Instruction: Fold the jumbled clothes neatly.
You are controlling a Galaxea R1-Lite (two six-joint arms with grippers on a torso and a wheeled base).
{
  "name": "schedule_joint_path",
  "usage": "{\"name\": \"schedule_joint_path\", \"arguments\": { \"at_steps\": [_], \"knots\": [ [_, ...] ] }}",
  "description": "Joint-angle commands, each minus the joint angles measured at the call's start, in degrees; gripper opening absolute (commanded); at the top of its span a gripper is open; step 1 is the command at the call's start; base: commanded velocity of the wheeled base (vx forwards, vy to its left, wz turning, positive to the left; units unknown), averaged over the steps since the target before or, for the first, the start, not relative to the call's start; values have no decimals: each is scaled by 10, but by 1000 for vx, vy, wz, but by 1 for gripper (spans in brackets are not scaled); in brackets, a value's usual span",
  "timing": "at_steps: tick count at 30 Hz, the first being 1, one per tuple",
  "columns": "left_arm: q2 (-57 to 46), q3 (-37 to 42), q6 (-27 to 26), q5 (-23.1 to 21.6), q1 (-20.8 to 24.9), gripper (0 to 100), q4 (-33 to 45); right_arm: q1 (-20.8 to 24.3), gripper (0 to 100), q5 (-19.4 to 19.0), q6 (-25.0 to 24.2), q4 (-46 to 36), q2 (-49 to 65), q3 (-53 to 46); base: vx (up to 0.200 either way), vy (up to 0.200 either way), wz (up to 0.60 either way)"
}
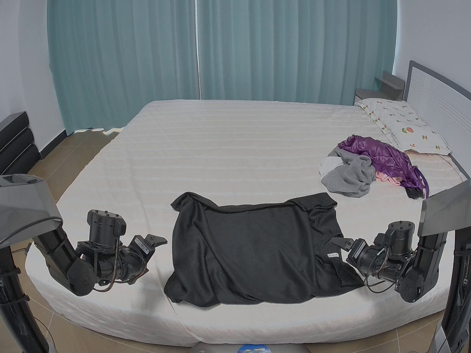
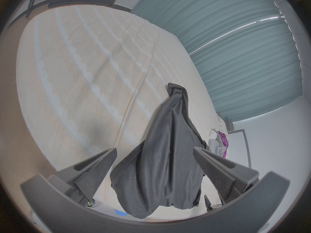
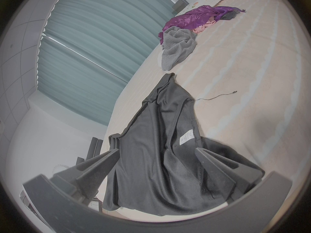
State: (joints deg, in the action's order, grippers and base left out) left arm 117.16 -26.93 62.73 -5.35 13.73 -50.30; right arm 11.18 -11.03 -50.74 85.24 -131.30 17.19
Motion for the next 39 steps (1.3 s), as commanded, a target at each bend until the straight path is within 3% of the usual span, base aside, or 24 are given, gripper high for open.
{"name": "schedule_joint_path", "arguments": {
  "at_steps": [1, 15, 33, 39],
  "knots": [
    [2, 0, 1, 0, 1, 100, -1, 1, 100, 0, 0, 0, -2, -1, 0, 0, 0],
    [1, -7, 22, -4, 4, 100, -1, 1, 100, 0, 0, 1, -3, 1, 0, 0, 0],
    [-3, -7, 23, -3, 11, 100, -1, 2, 100, 0, 0, 17, -4, -1, 0, -200, 0],
    [-4, -8, 21, 3, 10, 100, -1, 4, 100, 0, 0, 17, -4, -1, 0, 0, 0]
  ]
}}
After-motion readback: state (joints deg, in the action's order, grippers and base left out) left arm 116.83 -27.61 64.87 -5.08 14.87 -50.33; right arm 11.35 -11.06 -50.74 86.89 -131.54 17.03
